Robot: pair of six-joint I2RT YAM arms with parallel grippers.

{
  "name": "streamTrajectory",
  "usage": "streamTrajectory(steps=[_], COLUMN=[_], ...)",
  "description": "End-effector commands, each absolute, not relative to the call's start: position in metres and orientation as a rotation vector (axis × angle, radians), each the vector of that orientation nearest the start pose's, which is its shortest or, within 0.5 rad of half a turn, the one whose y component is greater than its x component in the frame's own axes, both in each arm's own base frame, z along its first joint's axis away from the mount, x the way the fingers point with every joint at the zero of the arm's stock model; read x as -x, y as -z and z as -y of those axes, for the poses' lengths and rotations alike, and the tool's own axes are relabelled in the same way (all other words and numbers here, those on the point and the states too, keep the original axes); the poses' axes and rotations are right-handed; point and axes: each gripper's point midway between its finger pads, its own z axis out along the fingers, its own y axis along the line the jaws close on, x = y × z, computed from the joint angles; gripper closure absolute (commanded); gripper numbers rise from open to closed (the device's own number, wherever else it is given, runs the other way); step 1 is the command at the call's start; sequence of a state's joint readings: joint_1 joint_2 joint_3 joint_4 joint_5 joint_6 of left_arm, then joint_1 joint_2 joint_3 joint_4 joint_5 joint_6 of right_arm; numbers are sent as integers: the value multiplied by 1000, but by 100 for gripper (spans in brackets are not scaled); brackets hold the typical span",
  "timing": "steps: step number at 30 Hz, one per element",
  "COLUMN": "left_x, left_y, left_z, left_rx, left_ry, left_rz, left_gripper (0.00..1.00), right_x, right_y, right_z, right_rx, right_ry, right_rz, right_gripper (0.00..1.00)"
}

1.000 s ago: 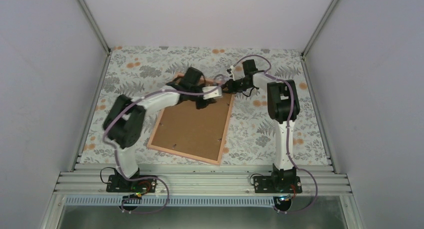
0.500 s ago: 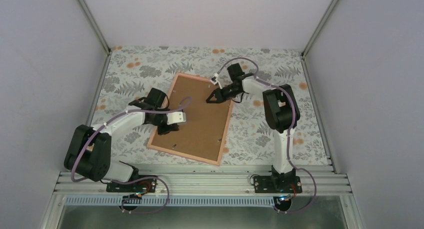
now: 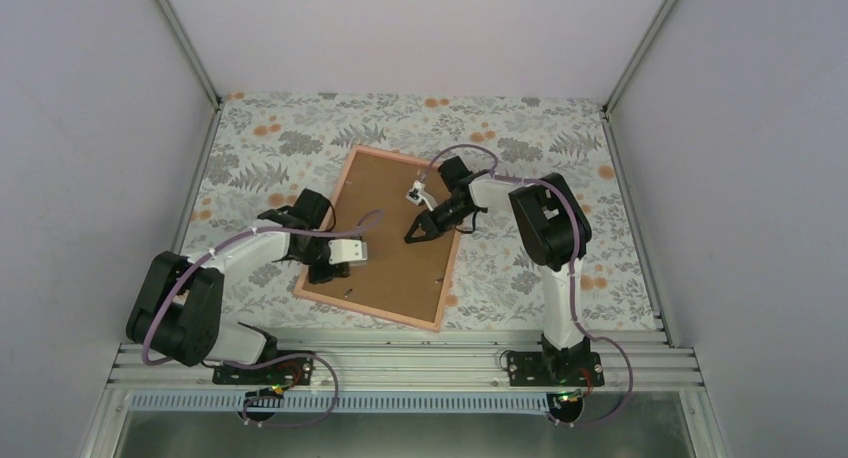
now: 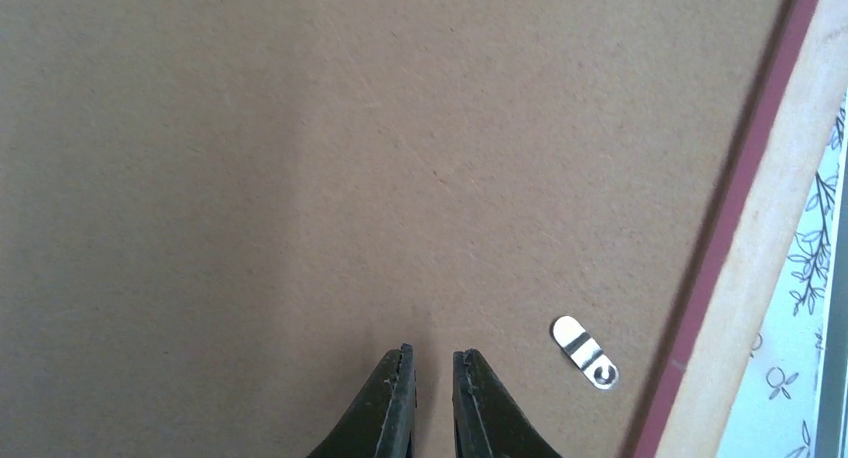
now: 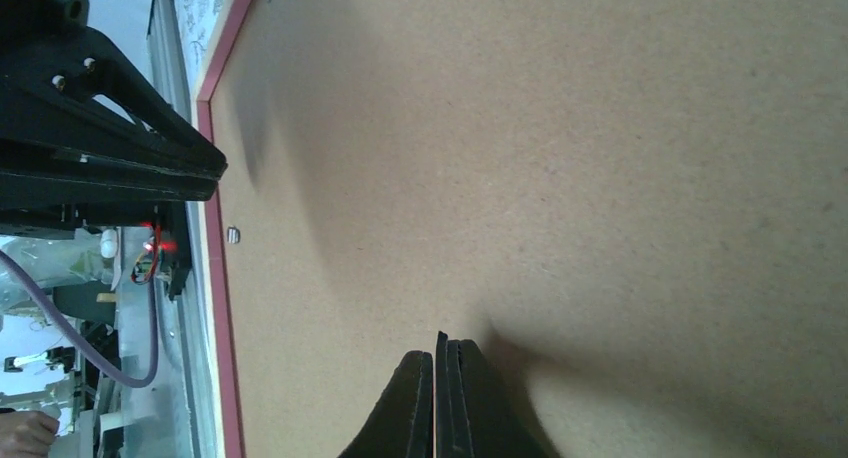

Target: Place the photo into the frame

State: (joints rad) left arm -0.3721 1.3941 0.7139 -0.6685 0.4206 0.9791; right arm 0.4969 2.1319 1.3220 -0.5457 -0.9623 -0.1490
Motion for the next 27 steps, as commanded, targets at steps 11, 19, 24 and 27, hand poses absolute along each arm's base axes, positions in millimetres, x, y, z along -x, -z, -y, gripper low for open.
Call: streamTrajectory(steps=[11,19,24,27], left_x=[-185,-168,-155,-149], left_y=[-26,-18,-11,-8], left_z=[151,163,167,167], left_rx=[-1939,-2045,-2128,-2180], left_ry=[473,502,506,508], left_rz=[-2101,-2054,-2027,-2007], left_gripper=[88,88,88,88], right_x=[-283,-283,-284,-284], right_y=[4,5,5,6], right_z=[-308,-305,-303,-302], right_rx=[1071,1067,1057,1051], right_ry=[-1373,-1361,-1361,-1361], right_rz=[-2608,-2617,-2620,-2625], right_gripper=[96,96,96,96])
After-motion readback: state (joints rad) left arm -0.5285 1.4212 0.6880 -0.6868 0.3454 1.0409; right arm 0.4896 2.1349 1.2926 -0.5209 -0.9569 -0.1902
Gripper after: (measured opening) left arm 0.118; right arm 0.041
